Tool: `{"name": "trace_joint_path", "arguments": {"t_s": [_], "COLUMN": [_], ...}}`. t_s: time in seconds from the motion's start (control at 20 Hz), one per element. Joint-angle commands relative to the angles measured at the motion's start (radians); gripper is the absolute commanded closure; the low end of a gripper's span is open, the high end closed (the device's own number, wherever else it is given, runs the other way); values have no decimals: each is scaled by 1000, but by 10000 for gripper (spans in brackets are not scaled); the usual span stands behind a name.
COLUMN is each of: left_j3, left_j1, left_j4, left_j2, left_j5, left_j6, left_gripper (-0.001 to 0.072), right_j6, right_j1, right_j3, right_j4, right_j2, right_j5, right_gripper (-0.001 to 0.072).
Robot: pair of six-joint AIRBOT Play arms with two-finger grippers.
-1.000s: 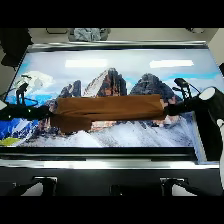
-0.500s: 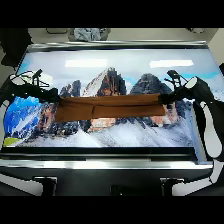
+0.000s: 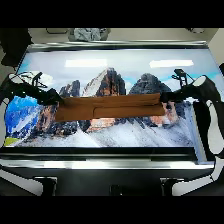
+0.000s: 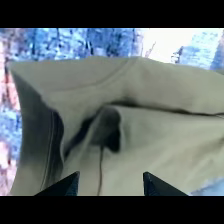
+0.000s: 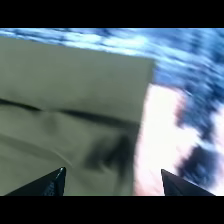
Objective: Fold the shirts.
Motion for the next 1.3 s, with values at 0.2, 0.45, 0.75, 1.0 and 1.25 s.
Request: {"name": "trace_joint_path", "arguments": {"t_s": [0.2, 0.45, 0.75, 1.0, 1.25], "left_j3": [12, 12, -53, -284, -313], "left_j1": [-47, -106, -225, -430, -607], "left_j4": [-2, -2, -2, -158, -441], "left_j2": [182, 279, 281, 264, 93], "left_j5": [-33, -32, -16, 340, 489], "left_j6": [1, 1, 1, -10, -7], "left_gripper": [217, 218, 555, 679, 679], "right_j6": [-16, 32, -16, -61, -27], "right_j1": [-79, -46, -2, 21, 124], "right_j3": [8, 8, 8, 8, 8], "right_j4": [262, 299, 344, 345, 300], "right_j2": [-119, -196, -171, 64, 347], "right_j5": [130, 107, 84, 186, 278], "right_gripper": [6, 37, 672, 673, 673]}}
